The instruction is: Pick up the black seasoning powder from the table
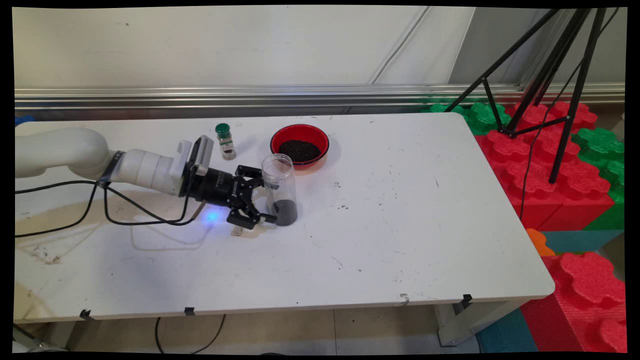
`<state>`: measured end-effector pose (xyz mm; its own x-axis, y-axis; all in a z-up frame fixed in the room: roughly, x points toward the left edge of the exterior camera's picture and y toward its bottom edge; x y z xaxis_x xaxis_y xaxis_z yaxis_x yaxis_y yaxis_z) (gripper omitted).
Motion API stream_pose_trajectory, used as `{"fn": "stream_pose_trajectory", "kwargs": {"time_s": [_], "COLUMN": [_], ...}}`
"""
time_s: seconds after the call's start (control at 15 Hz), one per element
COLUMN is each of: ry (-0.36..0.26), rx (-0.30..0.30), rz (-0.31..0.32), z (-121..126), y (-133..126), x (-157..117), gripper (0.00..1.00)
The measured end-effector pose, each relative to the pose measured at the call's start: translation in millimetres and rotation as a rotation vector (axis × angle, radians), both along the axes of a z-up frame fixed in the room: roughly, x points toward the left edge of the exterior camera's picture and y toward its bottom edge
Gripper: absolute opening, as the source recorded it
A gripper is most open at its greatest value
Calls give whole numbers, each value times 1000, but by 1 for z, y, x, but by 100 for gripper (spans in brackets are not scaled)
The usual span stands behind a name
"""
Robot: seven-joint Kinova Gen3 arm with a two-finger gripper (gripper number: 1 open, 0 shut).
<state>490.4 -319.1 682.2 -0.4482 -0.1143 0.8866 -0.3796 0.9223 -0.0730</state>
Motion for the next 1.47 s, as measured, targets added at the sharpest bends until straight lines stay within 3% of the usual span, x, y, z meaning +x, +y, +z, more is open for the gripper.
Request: {"fn": "stream_pose_trajectory", "kwargs": {"time_s": [0.8, 1.47], "ry": [8, 52], "rx": [-3, 0], "rz": [-2, 6], "z": [-12, -22], "y": [-11, -6], "x": [-15, -8], "gripper": [100, 100]}}
